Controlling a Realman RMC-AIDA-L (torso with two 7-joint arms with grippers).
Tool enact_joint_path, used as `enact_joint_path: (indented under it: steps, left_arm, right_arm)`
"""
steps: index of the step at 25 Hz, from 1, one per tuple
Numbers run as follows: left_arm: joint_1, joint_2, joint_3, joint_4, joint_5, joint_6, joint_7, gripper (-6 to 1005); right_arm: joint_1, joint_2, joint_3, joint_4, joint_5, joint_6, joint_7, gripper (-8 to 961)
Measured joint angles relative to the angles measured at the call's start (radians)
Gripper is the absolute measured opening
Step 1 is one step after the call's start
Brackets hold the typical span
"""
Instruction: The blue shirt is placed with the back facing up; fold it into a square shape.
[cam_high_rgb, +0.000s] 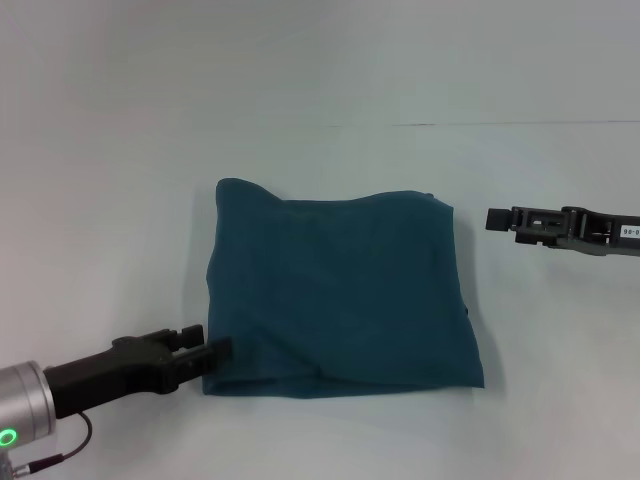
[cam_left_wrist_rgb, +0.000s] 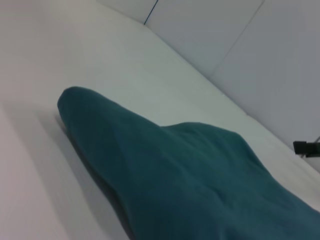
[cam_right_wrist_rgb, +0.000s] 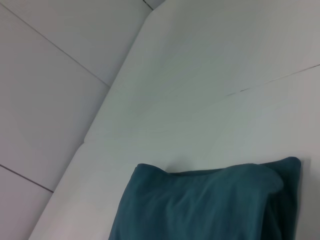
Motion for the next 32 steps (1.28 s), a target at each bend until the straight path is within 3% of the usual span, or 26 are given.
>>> enact_joint_path:
  steps: [22,32]
  left_arm:
    - [-0.032,0.0,0.091,0.006,0.038,-0.066,0.0,568]
    - [-0.037,0.001,0.094,0.012,0.038,-0.063,-0.002,195]
  right_arm:
    - [0.001,0.0,0.005,0.0,0.0,0.0,0.002,915]
    - [0.001,0.0,0.005,0.0,0.0,-0.001,0.003,916]
